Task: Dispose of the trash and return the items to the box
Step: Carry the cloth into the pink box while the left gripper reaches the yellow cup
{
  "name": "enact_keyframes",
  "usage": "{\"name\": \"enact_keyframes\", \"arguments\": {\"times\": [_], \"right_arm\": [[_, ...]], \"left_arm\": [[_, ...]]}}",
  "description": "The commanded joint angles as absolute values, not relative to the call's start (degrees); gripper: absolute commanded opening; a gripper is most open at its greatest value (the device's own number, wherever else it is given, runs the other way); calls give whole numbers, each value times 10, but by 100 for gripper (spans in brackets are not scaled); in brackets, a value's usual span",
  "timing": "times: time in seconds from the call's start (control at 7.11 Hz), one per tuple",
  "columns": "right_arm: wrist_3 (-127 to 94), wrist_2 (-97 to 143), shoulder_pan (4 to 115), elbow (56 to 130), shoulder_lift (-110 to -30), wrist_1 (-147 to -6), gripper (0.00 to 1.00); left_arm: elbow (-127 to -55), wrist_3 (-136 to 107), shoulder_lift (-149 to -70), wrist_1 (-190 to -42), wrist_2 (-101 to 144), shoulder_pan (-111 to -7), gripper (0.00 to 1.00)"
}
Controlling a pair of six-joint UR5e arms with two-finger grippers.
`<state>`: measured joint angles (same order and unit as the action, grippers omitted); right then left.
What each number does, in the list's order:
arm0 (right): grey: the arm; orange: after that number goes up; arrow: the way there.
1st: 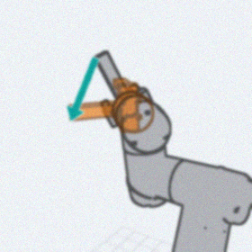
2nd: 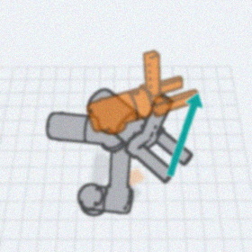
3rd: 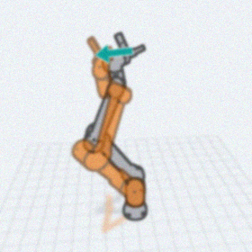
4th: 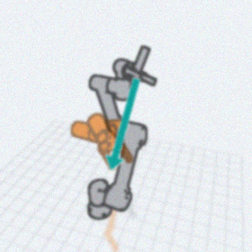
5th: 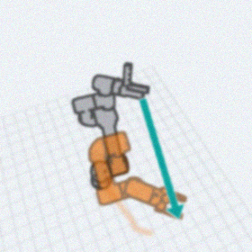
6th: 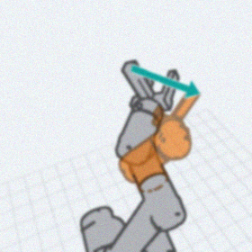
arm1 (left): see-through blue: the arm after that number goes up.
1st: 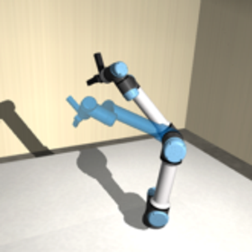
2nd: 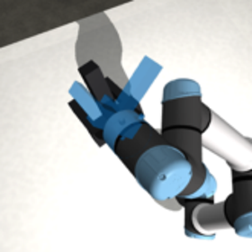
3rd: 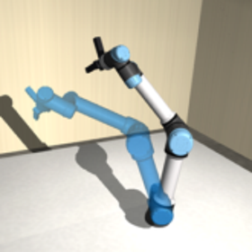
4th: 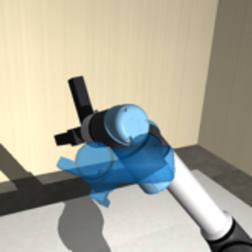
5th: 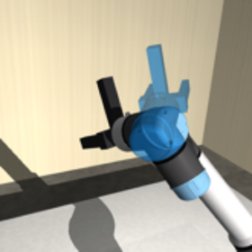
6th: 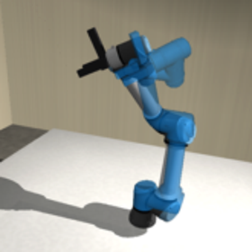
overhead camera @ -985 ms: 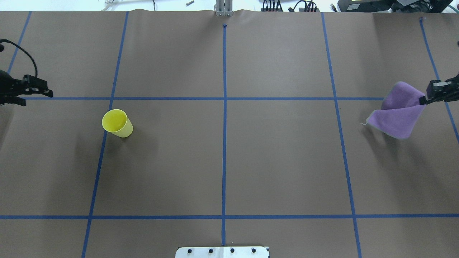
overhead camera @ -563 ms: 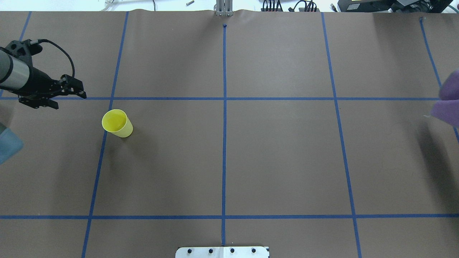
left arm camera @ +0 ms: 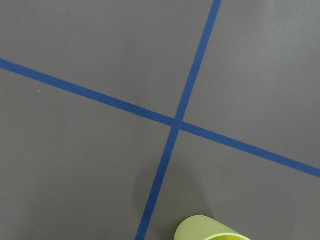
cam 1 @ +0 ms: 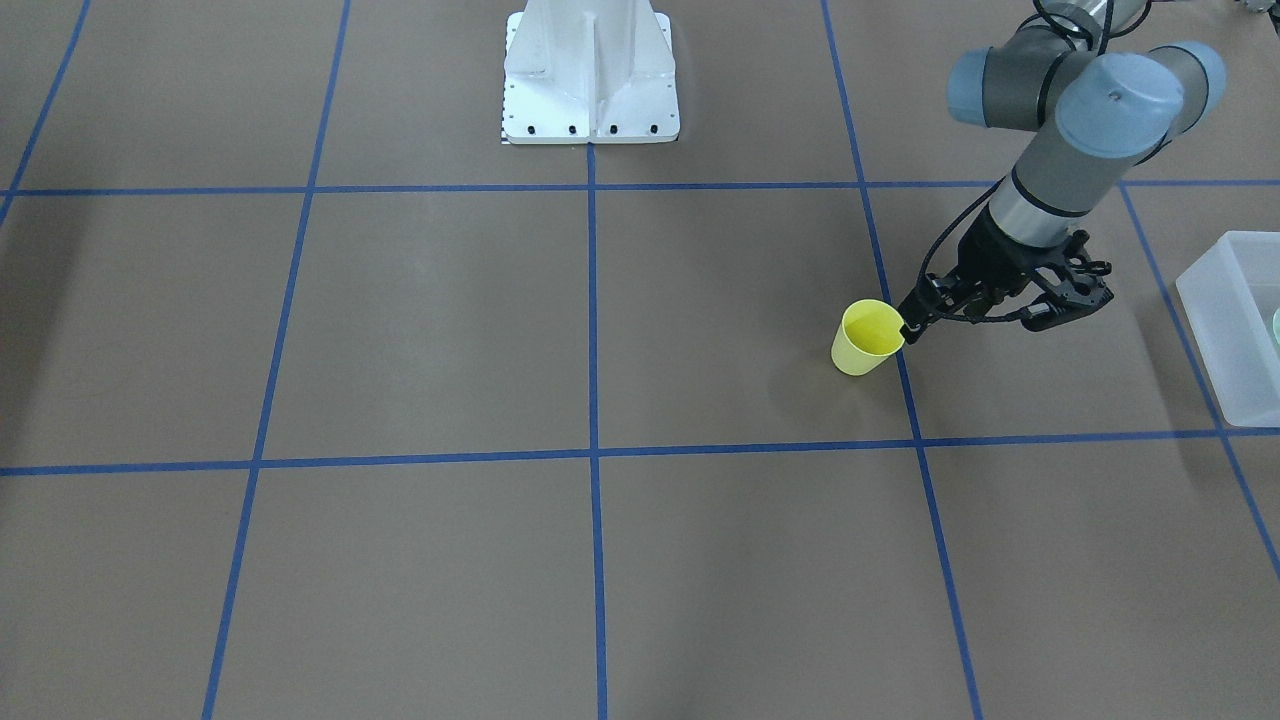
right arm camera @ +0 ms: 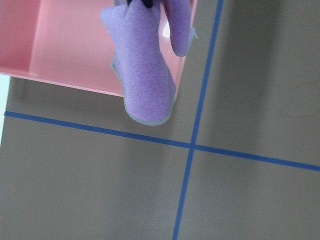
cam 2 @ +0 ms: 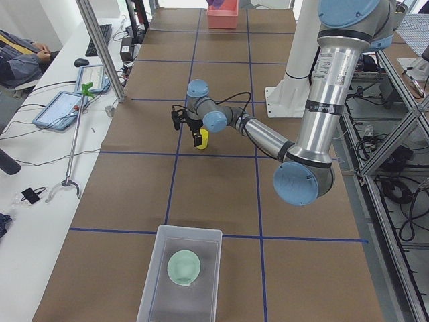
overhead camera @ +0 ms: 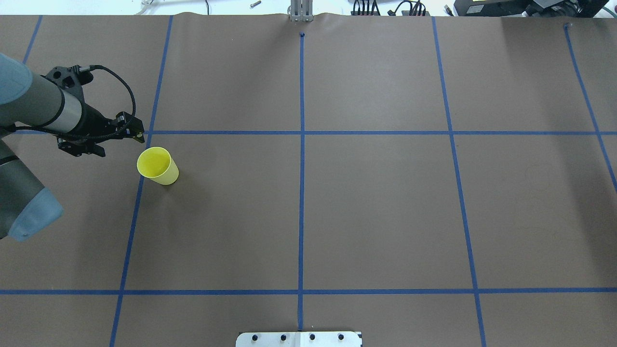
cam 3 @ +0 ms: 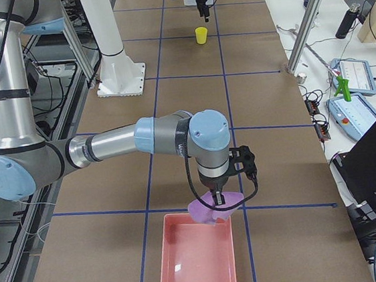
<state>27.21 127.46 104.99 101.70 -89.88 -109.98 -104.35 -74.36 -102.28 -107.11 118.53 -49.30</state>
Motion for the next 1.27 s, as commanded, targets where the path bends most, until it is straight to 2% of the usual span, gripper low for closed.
{"name": "enact_keyframes", "arguments": {"times": [0.0, 0.14, 0.28, 0.42, 0.56, 0.7, 0.84, 0.99, 1.13], "right_arm": [[349, 1243, 1060, 956, -917, -1079, 0], [355, 1245, 1060, 926, -927, -1031, 0], [348, 1251, 1060, 915, -946, -1011, 99], [344, 1252, 1060, 911, -947, -997, 100], [344, 1260, 1060, 911, -947, -997, 100], [344, 1271, 1059, 908, -947, -998, 100], [342, 1280, 1059, 907, -947, -998, 100], [331, 1294, 1059, 908, -947, -996, 100], [330, 1302, 1056, 909, -947, -995, 100]], "left_arm": [[-1041, -751, -1029, -1071, 1180, -483, 97], [-1039, -751, -1029, -1071, 1180, -476, 97], [-1032, -751, -1028, -1071, 1159, -459, 97], [-1025, -754, -1030, -1071, 1142, -432, 97], [-1017, -757, -1029, -1071, 1141, -425, 91], [-1010, -757, -1029, -1071, 1141, -425, 75], [-1009, -758, -1029, -1071, 1144, -425, 10], [-1011, -757, -1030, -1071, 1150, -425, 0], [-1016, -758, -1030, -1071, 1182, -425, 0]]}}
